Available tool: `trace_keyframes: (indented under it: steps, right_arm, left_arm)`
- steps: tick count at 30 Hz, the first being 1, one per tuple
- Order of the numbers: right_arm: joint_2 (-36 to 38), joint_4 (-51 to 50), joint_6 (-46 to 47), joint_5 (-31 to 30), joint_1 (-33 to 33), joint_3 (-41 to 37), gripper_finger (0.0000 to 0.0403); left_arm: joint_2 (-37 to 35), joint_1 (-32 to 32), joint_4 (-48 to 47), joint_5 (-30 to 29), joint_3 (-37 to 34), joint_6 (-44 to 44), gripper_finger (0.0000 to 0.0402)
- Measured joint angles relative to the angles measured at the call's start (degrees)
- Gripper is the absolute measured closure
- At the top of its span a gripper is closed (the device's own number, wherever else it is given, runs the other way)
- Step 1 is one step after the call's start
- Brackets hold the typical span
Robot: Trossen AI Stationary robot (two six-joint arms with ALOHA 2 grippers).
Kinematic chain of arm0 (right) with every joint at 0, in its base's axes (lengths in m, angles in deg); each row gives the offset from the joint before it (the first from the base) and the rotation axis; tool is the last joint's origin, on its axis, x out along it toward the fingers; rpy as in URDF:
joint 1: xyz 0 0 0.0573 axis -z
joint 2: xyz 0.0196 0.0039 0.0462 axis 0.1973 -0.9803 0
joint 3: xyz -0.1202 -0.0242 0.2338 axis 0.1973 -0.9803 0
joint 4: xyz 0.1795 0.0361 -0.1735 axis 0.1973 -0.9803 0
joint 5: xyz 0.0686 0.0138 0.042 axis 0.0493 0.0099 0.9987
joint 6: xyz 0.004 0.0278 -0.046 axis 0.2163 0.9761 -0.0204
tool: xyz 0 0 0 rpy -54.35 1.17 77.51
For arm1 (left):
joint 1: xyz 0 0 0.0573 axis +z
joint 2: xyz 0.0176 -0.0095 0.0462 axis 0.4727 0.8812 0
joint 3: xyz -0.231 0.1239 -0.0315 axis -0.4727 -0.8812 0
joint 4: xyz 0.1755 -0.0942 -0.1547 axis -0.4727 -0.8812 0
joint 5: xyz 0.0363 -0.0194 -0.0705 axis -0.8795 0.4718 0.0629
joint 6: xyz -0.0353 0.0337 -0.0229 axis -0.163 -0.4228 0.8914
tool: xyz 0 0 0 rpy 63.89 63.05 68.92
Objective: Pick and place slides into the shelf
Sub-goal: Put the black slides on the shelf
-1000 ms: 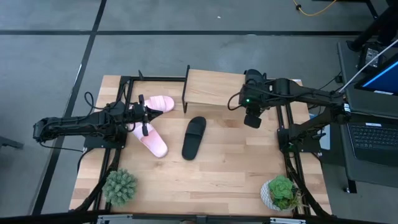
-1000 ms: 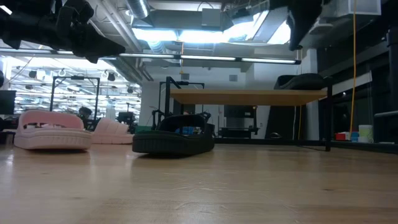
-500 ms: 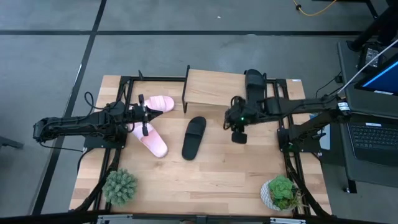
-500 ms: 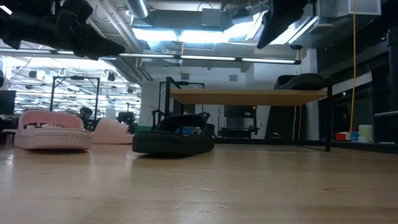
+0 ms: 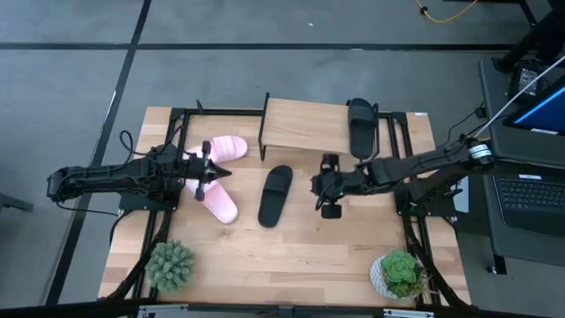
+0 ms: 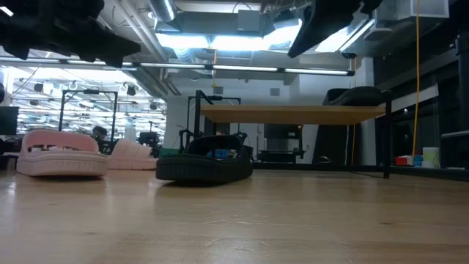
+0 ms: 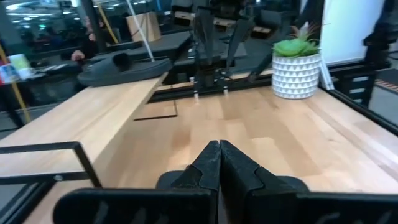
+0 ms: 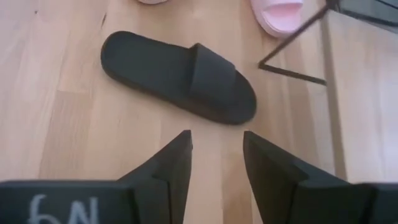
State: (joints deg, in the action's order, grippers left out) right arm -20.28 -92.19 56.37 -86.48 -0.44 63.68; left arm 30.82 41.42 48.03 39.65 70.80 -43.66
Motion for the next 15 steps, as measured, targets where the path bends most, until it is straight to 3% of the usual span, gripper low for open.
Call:
trace_keyframes:
  steps: [10, 15]
  right_arm:
    - [-3.3, 3.1, 2.8, -2.9, -0.6, 0.0, 0.0258]
    - [-2.1, 4.8, 1.8, -4.2, -0.2, 0.0, 0.0257]
  left_arm:
    - [0.8, -2.8, -0.7, 3.1, 0.5, 0.5, 0.0401]
    - [5.1, -7.1, -7.9, -0.9, 5.9, 2.9, 0.0401]
